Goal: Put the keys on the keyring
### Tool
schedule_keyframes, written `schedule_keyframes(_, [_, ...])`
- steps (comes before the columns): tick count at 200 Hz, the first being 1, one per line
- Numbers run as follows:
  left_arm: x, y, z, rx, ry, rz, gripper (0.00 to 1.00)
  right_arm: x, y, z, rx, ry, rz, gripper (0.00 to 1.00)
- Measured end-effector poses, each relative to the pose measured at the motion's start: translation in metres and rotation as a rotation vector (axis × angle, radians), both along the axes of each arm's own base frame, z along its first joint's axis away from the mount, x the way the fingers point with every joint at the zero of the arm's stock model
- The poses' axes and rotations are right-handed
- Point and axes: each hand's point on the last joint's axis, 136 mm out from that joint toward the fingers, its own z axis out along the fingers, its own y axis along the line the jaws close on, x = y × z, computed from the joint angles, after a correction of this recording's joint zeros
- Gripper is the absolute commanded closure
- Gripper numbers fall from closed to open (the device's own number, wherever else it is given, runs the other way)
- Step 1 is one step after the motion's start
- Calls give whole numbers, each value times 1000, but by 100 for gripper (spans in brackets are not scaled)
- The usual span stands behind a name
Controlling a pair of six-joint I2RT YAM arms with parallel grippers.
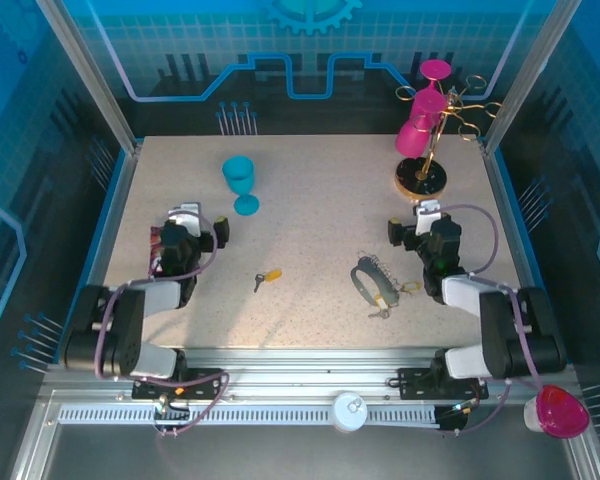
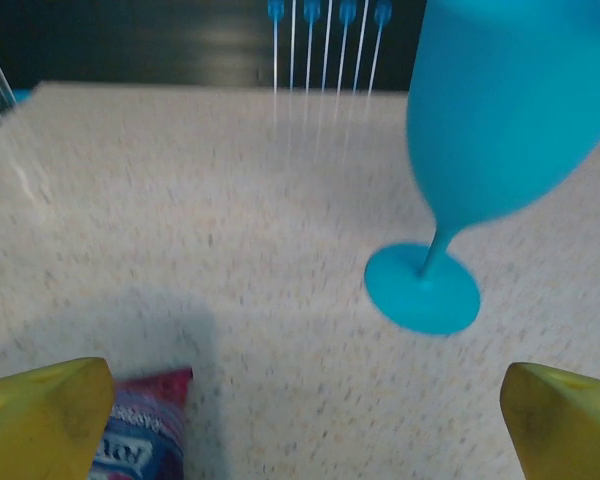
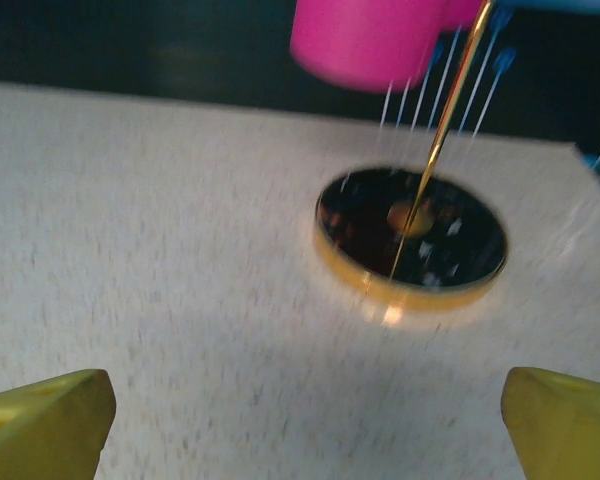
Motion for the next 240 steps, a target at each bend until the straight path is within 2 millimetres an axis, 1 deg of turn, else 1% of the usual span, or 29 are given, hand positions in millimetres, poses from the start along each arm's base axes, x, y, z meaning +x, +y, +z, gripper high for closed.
schedule_keyframes(11, [-5,0,17,-14,-34,2,1,-1,1,23,23,-27,-19,4])
schedule_keyframes(19, [-9,0,25,-29,-44,5,1,-4,1,34,49,-30,-33,5])
schedule_keyframes(26, [-13,0,30,-48,-47,9,1,-8,1,40,78,-18,-44,7])
schedule_keyframes(39, [-20,-1,36,-86,-41,9,1,-18,2,42,134,27,-60,10])
schedule_keyframes(53, [-28,-5,40,-136,-21,-1,2,-32,3,35,199,98,-81,17])
schedule_keyframes(63, [-33,-9,43,-169,-1,-21,3,-44,4,26,242,159,-92,23])
schedule_keyframes(91, [-45,-30,52,-284,57,-115,7,-78,12,4,329,312,-89,33])
schedule_keyframes(108, [-54,-45,53,-346,103,-166,8,-93,19,-7,363,391,-66,36])
schedule_keyframes(121, [-63,-61,50,-381,143,-212,8,-103,25,-18,375,458,-43,39])
schedule_keyframes(129, [-70,-74,48,-395,168,-250,8,-108,30,-25,381,504,-29,40])
schedule_keyframes(144, [-84,-105,45,-413,213,-332,9,-113,40,-35,382,586,1,41])
schedule_keyframes(155, [-95,-127,42,-426,249,-391,10,-114,48,-39,376,630,23,42])
schedule_keyframes(165, [-103,-143,39,-438,275,-427,11,-113,53,-42,366,663,34,49])
schedule_keyframes(176, [-109,-158,36,-456,305,-454,12,-111,59,-45,356,696,39,54])
schedule_keyframes(183, [-112,-166,32,-465,322,-463,12,-110,62,-47,351,717,36,63])
schedule_keyframes(187, [-114,-173,29,-468,336,-473,12,-110,63,-48,343,729,36,65])
schedule_keyframes(193, [-117,-181,24,-470,359,-478,12,-109,64,-51,341,748,22,68])
schedule_keyframes(200, [-121,-190,17,-466,387,-485,12,-110,64,-54,341,769,-1,69])
schedule_keyframes(220, [-133,-218,-7,-434,477,-507,12,-116,56,-65,354,826,-100,68])
schedule_keyframes(240, [-142,-246,-21,-411,541,-533,12,-128,44,-72,371,866,-206,67])
